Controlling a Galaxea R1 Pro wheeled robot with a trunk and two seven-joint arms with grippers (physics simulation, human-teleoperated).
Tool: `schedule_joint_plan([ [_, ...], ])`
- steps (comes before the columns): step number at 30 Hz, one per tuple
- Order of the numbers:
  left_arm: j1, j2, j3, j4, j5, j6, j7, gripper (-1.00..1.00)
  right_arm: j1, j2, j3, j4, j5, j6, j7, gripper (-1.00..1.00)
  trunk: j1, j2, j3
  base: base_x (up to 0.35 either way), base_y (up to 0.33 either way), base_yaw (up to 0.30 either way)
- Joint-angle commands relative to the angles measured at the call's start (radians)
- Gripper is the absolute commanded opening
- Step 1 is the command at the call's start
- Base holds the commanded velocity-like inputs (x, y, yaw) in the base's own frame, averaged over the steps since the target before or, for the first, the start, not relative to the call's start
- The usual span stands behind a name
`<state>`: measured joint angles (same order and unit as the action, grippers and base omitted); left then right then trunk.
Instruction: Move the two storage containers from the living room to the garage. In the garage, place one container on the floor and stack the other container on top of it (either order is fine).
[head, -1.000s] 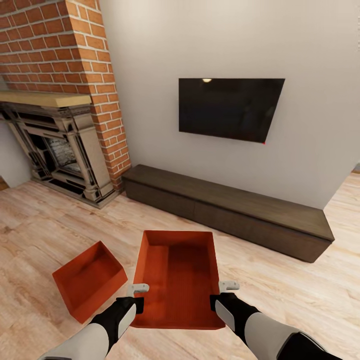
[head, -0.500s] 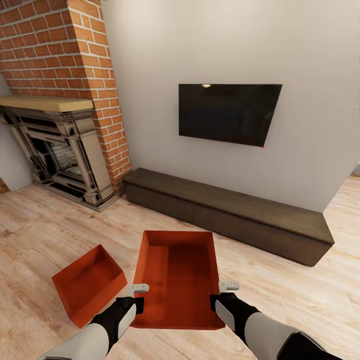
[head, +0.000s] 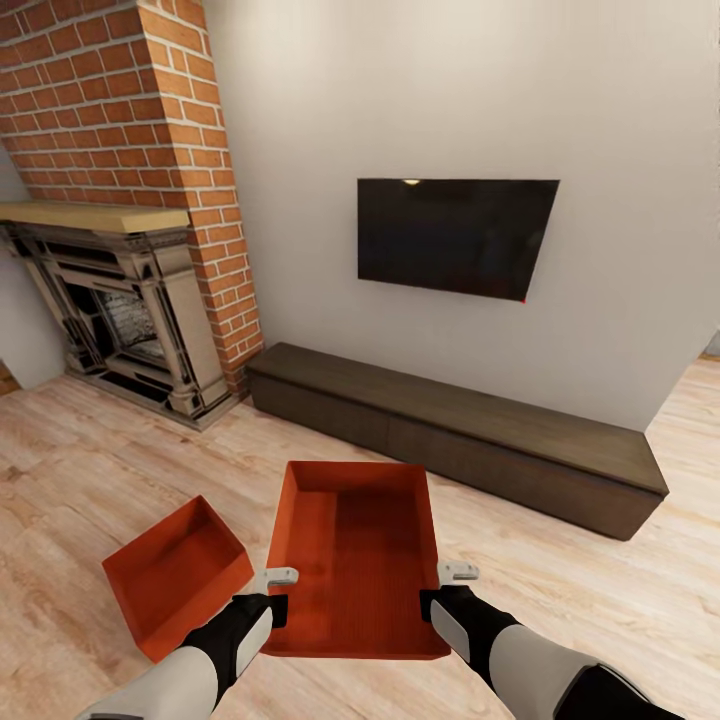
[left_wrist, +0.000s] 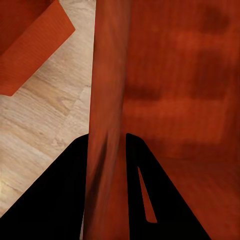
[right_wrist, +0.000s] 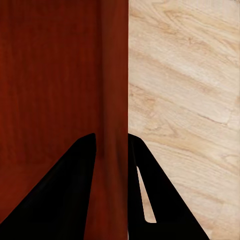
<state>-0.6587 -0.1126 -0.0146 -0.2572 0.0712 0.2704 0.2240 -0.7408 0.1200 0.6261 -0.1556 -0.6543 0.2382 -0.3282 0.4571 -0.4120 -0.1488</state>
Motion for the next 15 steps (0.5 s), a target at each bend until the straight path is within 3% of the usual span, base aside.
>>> schedule_joint_plan([
  [1, 0.001, 0.004, -0.005, 0.001, -0.007, 0.009, 0.017, -1.0, -0.002, -0.002, -0.005, -0.002, 0.033, -0.041, -0.01, -1.0, 0.001, -0.002, 0.0, 0.0, 0.0, 0.0],
  [15, 0.001, 0.002, -0.005, 0.003, -0.007, 0.009, 0.015, -1.0, -0.002, -0.002, -0.005, -0.002, 0.033, -0.041, -0.011, -1.0, 0.001, -0.002, 0.021, 0.0, 0.0, 0.0],
])
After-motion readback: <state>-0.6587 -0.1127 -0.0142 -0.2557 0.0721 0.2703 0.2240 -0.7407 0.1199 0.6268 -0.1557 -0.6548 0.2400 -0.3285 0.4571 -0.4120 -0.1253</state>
